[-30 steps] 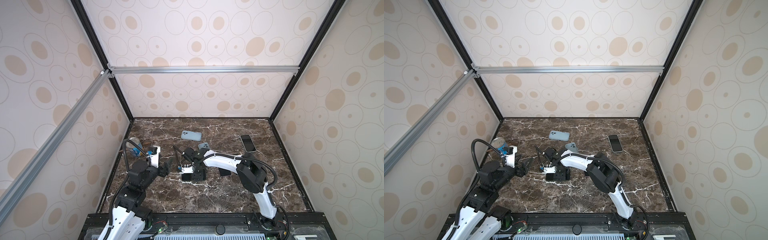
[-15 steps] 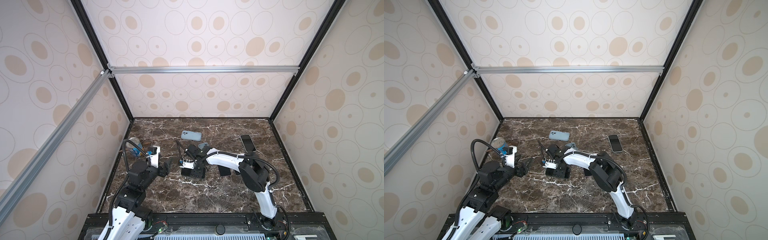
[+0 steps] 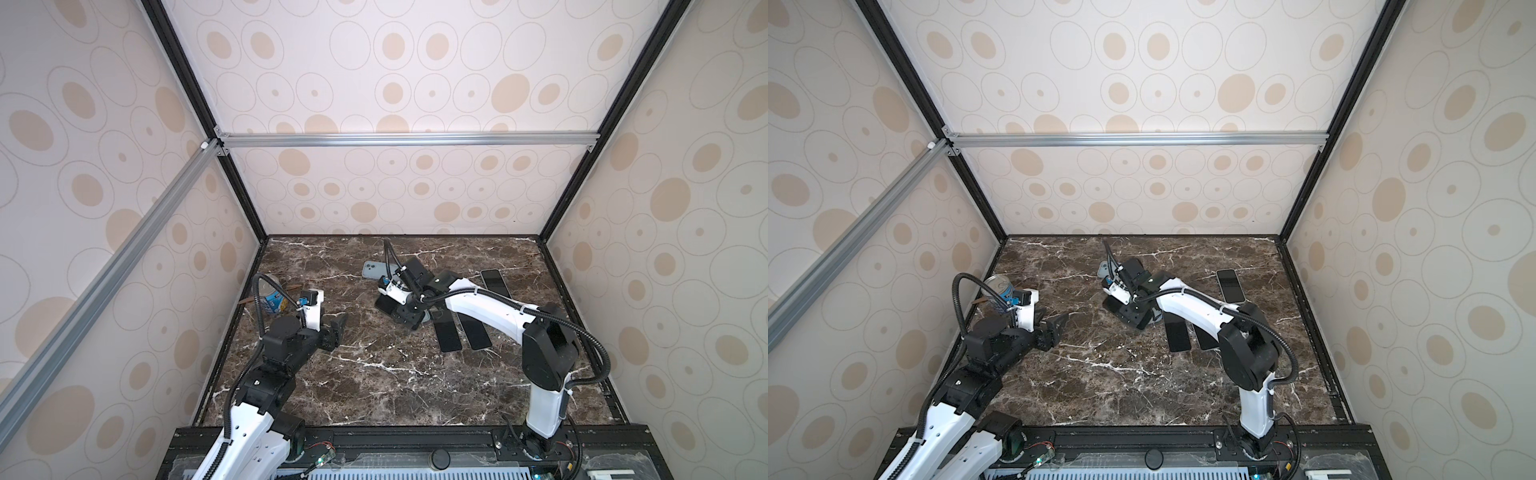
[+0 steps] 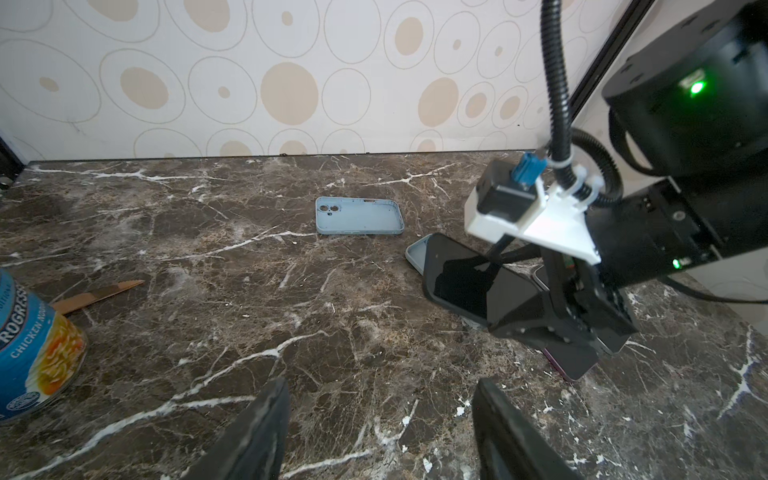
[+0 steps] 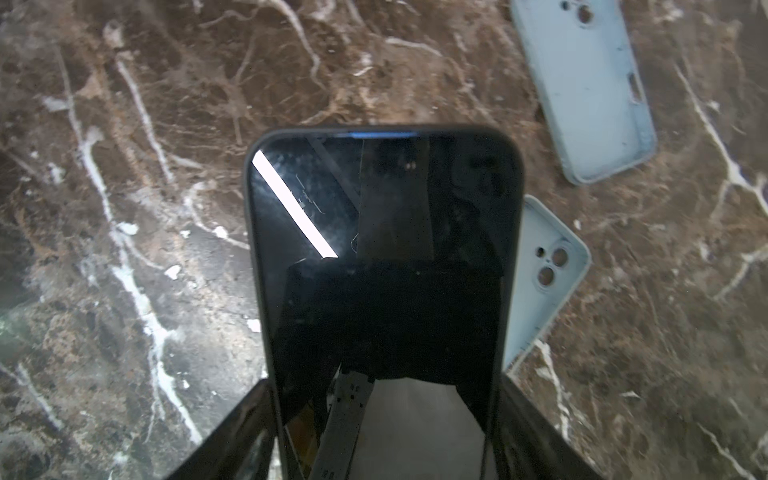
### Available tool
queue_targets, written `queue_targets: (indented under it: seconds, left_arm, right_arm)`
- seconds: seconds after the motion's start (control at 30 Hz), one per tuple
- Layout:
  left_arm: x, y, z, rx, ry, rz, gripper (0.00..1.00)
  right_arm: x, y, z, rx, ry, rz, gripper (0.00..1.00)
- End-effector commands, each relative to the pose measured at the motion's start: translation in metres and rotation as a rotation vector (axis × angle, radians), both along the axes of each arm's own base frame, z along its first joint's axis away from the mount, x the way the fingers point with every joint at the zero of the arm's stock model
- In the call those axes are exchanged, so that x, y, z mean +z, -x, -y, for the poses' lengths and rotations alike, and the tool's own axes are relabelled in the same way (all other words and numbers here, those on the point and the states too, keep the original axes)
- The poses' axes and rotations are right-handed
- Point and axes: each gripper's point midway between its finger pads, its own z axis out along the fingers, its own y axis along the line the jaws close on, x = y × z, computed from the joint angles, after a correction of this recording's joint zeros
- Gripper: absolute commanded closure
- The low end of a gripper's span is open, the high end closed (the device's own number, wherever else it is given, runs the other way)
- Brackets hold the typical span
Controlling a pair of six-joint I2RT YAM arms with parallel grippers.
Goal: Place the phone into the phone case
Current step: 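Carry the cased phone with the right gripper toward the far phones and set it down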
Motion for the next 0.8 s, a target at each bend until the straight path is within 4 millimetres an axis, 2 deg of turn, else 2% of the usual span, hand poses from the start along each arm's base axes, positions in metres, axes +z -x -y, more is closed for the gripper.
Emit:
queue_targets:
  seconds: [0.0,0.13,0.27,0.4,0.5,0.57,0.67,0.77]
  left_arm:
    - [0.015,-0.012,0.009,-0.023,0.036,0.056,0.31]
    - [0.016,-0.029,0.021,-0.052,0.051,0.044,0.31]
    - [0.018,-0.049,0.034,-0.085,0.064,0.041,0.32]
    - [0.019,-0.070,0.047,-0.113,0.069,0.031,0.32]
    - [0.018,-0.083,0.056,-0.135,0.062,0.021,0.32]
    - [0.016,-0.090,0.060,-0.144,0.056,0.018,0.32]
    - [0.011,-0.098,0.064,-0.150,0.049,0.020,0.32]
    - [-0.004,-0.103,0.064,-0.146,0.030,0.009,0.32]
  right_arm:
    - [0.034,-0.032,0.033,-0.179,-0.070,0.040,0.46]
    - [0.032,-0.066,0.077,-0.338,-0.086,0.026,0.46]
    - [0.019,-0.097,0.120,-0.483,-0.095,-0.005,0.46]
    - [0.002,-0.123,0.155,-0.606,-0.090,-0.043,0.46]
    - [-0.010,-0.141,0.171,-0.667,-0.095,-0.066,0.46]
    - [-0.017,-0.153,0.189,-0.720,-0.092,-0.083,0.46]
    - [-0.027,-0.164,0.196,-0.741,-0.085,-0.105,0.45]
    - [-0.037,-0.173,0.201,-0.754,-0.085,-0.110,0.45]
